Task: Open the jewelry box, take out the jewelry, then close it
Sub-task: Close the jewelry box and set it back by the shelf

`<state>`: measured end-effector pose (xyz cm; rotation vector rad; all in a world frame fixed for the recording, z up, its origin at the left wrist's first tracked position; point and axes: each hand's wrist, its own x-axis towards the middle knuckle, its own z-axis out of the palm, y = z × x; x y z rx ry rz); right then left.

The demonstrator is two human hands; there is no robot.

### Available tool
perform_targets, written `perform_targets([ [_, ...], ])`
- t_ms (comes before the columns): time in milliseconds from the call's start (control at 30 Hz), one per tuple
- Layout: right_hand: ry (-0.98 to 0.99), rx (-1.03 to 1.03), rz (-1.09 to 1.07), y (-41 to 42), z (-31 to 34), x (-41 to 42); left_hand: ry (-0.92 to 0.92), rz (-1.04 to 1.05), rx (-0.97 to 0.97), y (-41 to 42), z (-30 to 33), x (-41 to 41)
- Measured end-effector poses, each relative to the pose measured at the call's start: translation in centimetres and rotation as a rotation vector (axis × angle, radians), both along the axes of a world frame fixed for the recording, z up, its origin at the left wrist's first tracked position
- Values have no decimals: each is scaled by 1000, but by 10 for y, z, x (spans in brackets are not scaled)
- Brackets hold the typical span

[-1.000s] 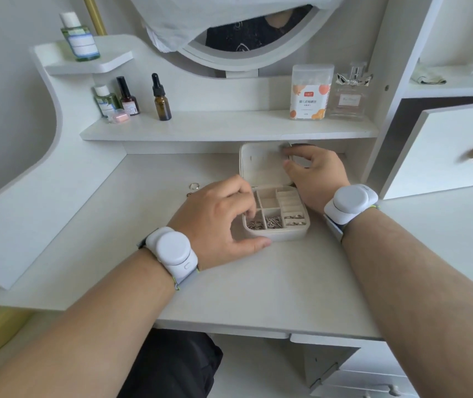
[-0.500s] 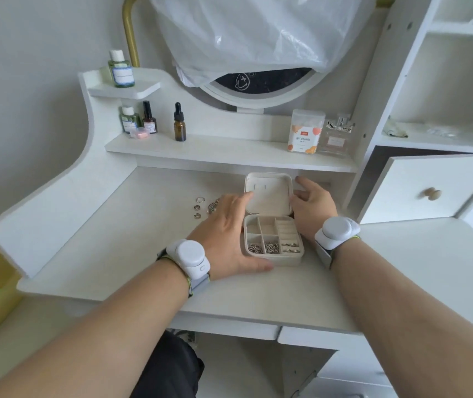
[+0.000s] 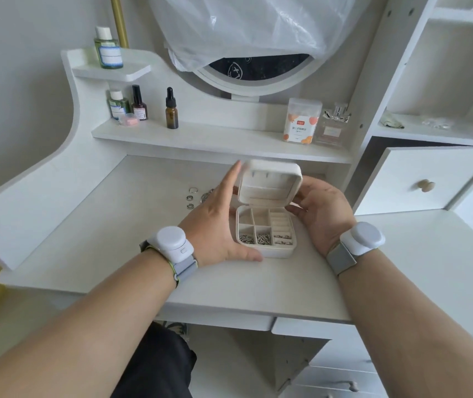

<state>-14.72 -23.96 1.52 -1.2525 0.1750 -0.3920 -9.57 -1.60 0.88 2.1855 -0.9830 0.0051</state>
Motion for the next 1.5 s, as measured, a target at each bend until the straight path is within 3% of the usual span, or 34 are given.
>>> perform_targets([
  [100, 17, -73, 6, 2, 0, -4, 29, 6, -36, 0, -2, 5],
  [300, 110, -575, -3, 9, -8, -1, -76, 31, 114, -6, -5, 4],
  [400, 116, -675, 31, 8, -9, 1, -114, 19, 161, -8, -6, 7],
  [767, 101, -584, 81, 5, -5, 1, -60, -47, 322, -20, 14, 14],
  [1133, 95, -276, 145, 8, 4, -4, -158, -9, 119, -22, 1, 9],
  [1267, 104, -232, 129, 8, 5, -5, 19, -91, 84, -20, 3, 16],
  [1400, 83, -119, 194, 6, 9, -9, 321, -230, -183, -13, 7, 28],
  [1500, 86, -151, 259, 6, 11, -10, 420, -171, -246, -10, 8, 29],
])
